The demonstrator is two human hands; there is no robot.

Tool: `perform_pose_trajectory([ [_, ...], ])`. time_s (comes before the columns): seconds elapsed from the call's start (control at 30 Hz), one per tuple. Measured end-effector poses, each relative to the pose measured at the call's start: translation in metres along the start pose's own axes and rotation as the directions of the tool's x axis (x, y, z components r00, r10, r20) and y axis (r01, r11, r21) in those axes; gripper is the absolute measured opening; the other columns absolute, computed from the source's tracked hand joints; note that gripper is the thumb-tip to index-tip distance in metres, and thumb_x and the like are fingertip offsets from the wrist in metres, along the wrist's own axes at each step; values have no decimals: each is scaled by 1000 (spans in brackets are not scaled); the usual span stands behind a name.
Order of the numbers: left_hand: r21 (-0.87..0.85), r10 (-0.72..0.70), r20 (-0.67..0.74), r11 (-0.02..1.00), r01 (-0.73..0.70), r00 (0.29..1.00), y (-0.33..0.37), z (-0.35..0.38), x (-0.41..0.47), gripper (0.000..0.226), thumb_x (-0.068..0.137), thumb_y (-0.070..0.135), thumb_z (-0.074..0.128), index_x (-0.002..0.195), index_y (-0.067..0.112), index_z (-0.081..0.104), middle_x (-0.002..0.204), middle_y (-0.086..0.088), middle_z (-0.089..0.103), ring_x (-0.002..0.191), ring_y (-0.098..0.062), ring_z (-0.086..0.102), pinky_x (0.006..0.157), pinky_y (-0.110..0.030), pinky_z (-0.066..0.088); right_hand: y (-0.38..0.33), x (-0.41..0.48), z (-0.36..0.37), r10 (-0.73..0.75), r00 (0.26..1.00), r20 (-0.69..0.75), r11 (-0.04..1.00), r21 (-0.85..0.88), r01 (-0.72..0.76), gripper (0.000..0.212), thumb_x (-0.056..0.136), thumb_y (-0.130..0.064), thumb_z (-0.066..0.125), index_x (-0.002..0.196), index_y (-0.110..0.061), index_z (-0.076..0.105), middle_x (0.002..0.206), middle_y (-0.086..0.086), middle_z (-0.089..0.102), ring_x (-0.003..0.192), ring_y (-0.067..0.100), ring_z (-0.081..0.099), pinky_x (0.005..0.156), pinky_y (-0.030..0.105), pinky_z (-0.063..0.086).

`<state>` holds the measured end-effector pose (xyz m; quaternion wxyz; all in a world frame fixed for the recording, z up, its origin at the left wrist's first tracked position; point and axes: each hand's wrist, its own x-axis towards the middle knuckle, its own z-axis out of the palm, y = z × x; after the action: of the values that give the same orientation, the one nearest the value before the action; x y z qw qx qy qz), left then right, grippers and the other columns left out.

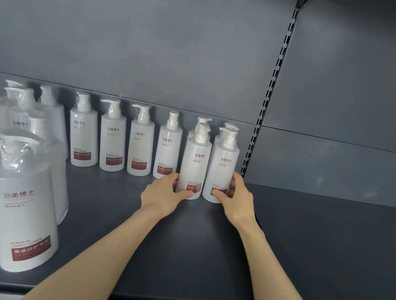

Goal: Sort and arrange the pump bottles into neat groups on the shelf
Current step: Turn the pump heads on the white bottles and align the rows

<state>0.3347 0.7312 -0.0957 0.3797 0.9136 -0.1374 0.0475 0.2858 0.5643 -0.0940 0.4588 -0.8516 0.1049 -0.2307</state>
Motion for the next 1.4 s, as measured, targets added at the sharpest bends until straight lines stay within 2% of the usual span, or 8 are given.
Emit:
perform_pose_trajectory([
  [0.2,24,12,20,1000,-12,1000,1,0,0,50,88,46,57,133,27,46,131,5,56,121,-23,51,96,-37,42,-1,-1,0,-6,1000,-5,1000,2,6,67,85,-10,68,143,-17,33,135,4,54,123,23,52,103,37,41],
  [0.57,43,12,37,999,-13,999,0,-1,-1,51,89,46,55,134,26,44,133,4,55,122,-25,51,98,-38,41,-4,-4,-1,-8,1000,1,1000,-28,8,68,86,-9,66,144,-17,32,135,4,54,122,22,52,101,33,41],
  [0.8,-15,24,92,1000,-22,996,2,-15,-13,42,91,33,57,126,9,53,129,-7,55,116,-22,53,95,-31,41,-16,-11,-6,72,997,37,985,-158,-65,55,88,-15,65,135,-9,39,131,10,56,117,25,54,96,34,43],
  [0.87,-18,55,112,998,-54,992,0,-21,-23,43,92,30,57,128,8,50,132,-7,53,115,-21,53,96,-30,41,-20,-17,-10,78,996,49,973,-222,-66,48,88,-16,64,130,-8,42,128,11,56,114,26,55,94,35,45],
  [0.97,161,129,122,976,-148,984,-7,-31,-48,47,93,31,53,135,12,45,138,-6,46,125,-22,45,104,-33,37,-27,-33,-17,51,995,85,938,-347,-18,39,88,-17,60,125,-10,49,125,10,55,109,26,55,91,36,47],
  [1.2,468,401,-13,812,-349,916,-23,-69,-120,44,96,33,46,136,17,43,135,-2,50,125,-21,41,103,-34,36,-55,-73,-9,-70,969,239,864,-471,179,42,93,-22,54,133,-11,47,138,7,43,121,25,47,98,34,40],
  [1.3,464,476,-76,795,-391,876,-32,-96,-149,39,94,30,50,129,15,52,122,-4,59,114,-24,51,94,-35,44,-77,-86,5,-126,951,283,863,-441,245,44,94,-23,54,135,-12,46,140,5,42,124,23,45,99,34,39],
  [1.4,488,542,-139,766,-419,829,-46,-125,-173,37,86,34,48,111,12,65,97,-2,68,88,-24,64,73,-32,54,-99,-97,23,-196,928,318,864,-391,317,44,93,-25,55,134,-11,47,141,5,42,125,21,44,102,31,37],
])
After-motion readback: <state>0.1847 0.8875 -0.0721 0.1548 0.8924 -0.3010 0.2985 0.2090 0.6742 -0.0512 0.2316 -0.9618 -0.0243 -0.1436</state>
